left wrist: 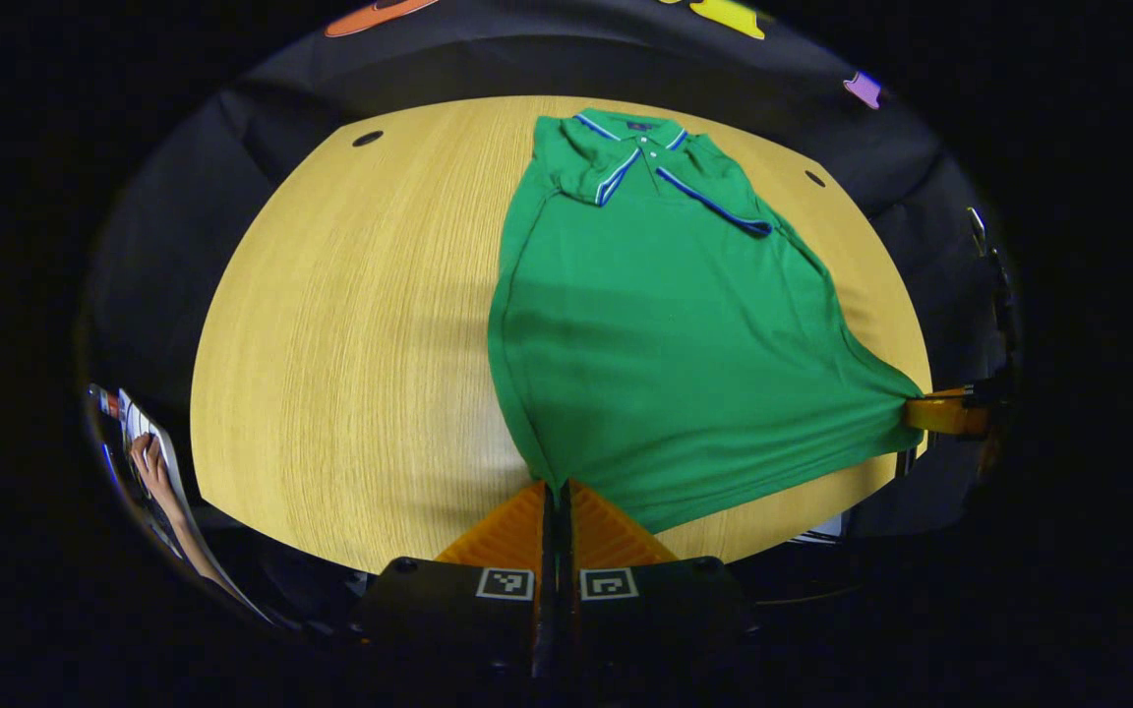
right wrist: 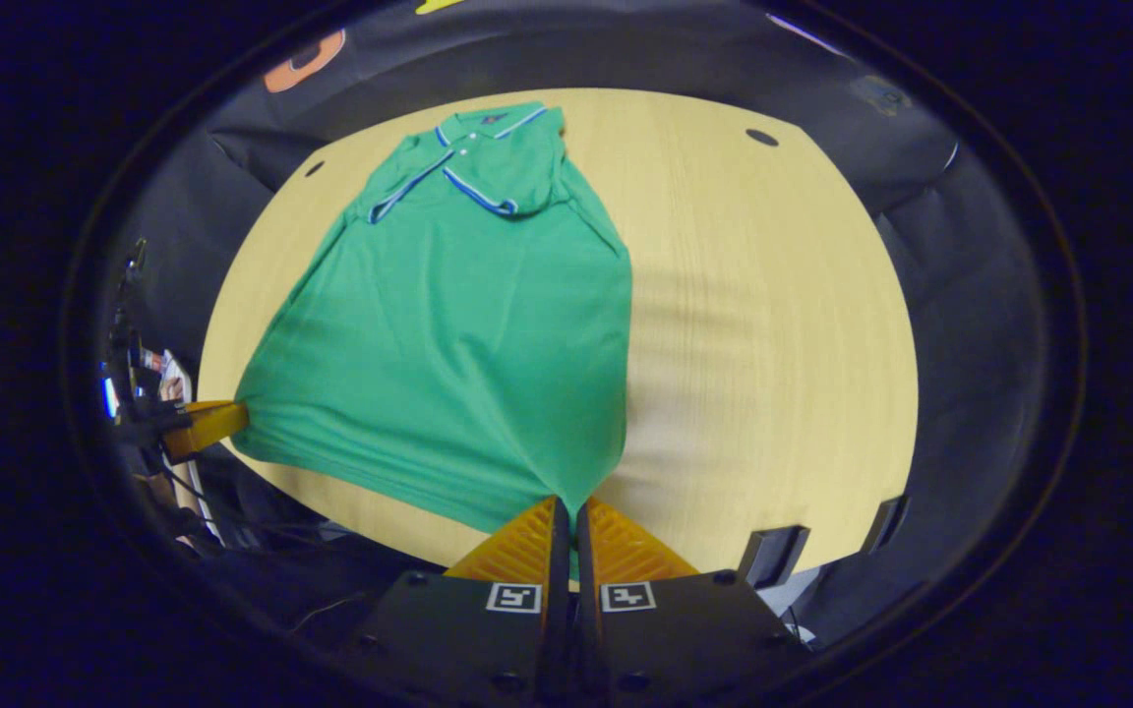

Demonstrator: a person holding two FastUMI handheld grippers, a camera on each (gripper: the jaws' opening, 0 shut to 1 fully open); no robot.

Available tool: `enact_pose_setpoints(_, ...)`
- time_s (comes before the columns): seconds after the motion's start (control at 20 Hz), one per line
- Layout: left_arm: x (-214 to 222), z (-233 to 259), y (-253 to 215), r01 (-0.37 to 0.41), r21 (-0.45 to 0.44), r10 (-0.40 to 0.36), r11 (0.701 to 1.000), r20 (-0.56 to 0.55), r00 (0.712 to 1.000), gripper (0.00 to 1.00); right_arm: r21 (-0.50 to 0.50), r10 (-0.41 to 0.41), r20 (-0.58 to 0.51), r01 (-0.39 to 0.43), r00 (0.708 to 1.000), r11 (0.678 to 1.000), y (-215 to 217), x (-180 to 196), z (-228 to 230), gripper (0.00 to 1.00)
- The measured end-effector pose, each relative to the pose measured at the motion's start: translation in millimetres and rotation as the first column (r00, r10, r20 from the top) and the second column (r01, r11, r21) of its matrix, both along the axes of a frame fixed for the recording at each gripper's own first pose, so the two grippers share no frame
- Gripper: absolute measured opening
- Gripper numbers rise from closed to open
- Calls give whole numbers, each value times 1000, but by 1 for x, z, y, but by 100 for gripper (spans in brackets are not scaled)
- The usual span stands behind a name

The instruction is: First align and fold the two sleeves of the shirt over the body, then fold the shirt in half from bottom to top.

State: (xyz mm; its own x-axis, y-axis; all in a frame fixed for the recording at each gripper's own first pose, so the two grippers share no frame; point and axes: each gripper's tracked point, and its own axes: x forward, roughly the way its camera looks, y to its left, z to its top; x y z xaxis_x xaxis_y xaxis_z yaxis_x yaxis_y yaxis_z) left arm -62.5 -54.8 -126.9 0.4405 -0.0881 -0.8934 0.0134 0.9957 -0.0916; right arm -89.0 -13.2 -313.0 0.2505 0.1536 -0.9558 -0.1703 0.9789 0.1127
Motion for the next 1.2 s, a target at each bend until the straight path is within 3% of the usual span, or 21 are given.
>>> enact_pose_setpoints(0.35,89,81,11,3,26,-7,1000,141,990,3,19,17,150,-20,989,1000,16,76,60,5)
enact_pose_setpoints(0.8,178,113,23,8,47,-20,999,241,970,3,27,-31,249,25,968,999,22,171,93,8)
enact_pose_setpoints(1.2,283,138,31,7,95,-39,995,342,939,3,-16,-31,364,39,931,999,27,272,96,7)
